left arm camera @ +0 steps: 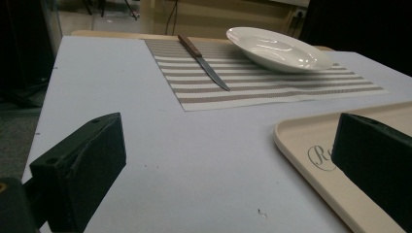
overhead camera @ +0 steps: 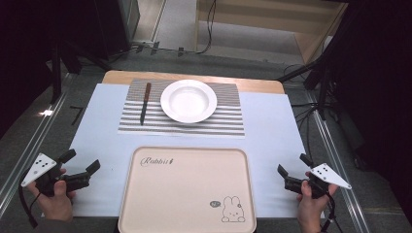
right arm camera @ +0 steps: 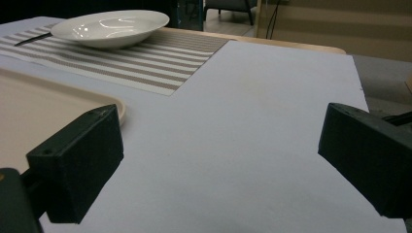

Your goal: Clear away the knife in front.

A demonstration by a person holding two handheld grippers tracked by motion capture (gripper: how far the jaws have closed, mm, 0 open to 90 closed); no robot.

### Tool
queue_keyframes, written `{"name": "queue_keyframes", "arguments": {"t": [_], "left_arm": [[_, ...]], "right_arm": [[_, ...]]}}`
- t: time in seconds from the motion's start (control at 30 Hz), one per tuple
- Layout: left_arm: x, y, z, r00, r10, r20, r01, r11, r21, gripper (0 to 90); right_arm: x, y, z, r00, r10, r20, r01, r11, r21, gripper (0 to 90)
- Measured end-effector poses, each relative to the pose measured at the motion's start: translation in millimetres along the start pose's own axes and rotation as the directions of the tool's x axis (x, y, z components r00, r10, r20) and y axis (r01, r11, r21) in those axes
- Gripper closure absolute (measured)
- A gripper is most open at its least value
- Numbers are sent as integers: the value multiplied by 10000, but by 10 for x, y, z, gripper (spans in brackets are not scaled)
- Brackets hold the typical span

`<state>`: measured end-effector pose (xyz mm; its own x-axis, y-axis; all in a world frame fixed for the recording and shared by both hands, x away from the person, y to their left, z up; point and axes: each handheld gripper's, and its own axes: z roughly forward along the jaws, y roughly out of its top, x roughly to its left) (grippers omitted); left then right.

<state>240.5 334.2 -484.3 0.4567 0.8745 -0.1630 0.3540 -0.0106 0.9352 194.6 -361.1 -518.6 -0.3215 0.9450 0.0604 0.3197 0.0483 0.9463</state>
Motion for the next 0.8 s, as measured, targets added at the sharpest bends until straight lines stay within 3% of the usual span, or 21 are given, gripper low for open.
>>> {"name": "queue_keyframes", "arguments": {"t": [0.27,0.4,0.73,0.8], "left_arm": [[-92,82,38,9998,162,70,-163,9998,118,3],[-178,198,76,9992,388,29,-389,9989,271,3],[-329,403,229,9968,645,477,-662,9972,340,3],[-361,512,280,9964,667,524,-686,9970,358,3]], "right_arm": [[11,0,8,10000,-84,-2,84,10000,29,10],[11,-1,9,9999,-113,-8,113,9999,7,10],[17,-2,9,9999,-121,27,120,9999,30,9],[18,-2,11,9999,-132,25,132,9999,23,10]]}}
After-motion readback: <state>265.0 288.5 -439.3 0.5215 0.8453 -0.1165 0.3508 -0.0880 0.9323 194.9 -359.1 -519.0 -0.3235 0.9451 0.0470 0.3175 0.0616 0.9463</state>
